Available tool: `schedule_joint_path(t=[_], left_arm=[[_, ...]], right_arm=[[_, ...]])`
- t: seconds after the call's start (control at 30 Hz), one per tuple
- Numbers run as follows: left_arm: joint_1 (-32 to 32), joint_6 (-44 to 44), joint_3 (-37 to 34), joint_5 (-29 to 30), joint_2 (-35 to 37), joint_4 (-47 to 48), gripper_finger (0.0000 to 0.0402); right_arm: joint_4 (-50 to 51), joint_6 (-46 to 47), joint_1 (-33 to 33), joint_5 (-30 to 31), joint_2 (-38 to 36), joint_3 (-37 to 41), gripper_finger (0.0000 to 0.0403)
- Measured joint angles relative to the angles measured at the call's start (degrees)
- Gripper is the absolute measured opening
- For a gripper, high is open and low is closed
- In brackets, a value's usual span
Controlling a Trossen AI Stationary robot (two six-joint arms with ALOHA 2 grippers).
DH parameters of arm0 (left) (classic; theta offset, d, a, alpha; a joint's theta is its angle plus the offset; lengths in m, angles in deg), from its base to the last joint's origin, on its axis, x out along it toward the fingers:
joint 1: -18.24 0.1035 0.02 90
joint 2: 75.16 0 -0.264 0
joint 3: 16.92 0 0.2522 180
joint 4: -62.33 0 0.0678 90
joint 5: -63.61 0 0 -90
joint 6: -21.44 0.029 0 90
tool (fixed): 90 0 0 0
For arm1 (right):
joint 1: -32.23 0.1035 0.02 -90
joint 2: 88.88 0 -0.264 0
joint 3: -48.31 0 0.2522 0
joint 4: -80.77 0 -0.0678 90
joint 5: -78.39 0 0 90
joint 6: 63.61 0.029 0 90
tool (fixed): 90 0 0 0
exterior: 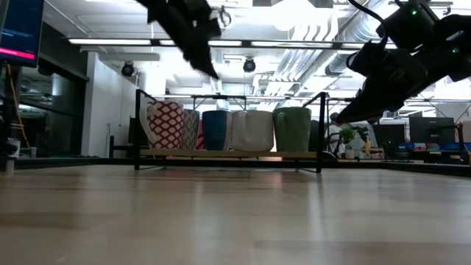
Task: Place coffee mugs
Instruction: Put the yellow mug on the shelf
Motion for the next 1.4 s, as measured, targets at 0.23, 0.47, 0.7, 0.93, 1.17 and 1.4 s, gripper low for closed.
schedule_joint_path(t=[0.23, 0.47, 0.7, 0.93, 1.17, 1.4], left_arm=[[-0.36, 2.86, 5.85, -7.24, 9.48, 8.14, 0.009], [-1.94, -0.31, -0.98, -15.78, 28.82, 16.63, 0.0097], [-7.44, -11.16, -15.59, -13.55, 44.48, 15.3, 0.0101], [-10.38, -18.41, -31.95, -13.47, 52.26, 9.55, 0.0114], [-13.34, -24.16, -42.91, -13.9, 53.75, 4.95, 0.0133], [-21.3, -26.64, -46.5, -13.66, 56.15, -3.96, 0.0136]], right_arm=[[1.66, 2.34, 0.0, -0.68, 0.0, 0.0, 0.0035], [0.62, 2.22, 0.0, -0.66, 0.0, 0.0, 0.0035], [-2.32, 2.75, 0.0, -0.85, 0.0, 0.0, 0.0035], [-4.45, 4.32, 0.0, -0.86, 0.0, 0.0, 0.0035], [-4.62, 4.34, 0.0, -0.85, 0.0, 0.0, 0.0035], [-6.78, 5.64, 0.27, -0.83, 0.0, 0.0, 0.0035]])
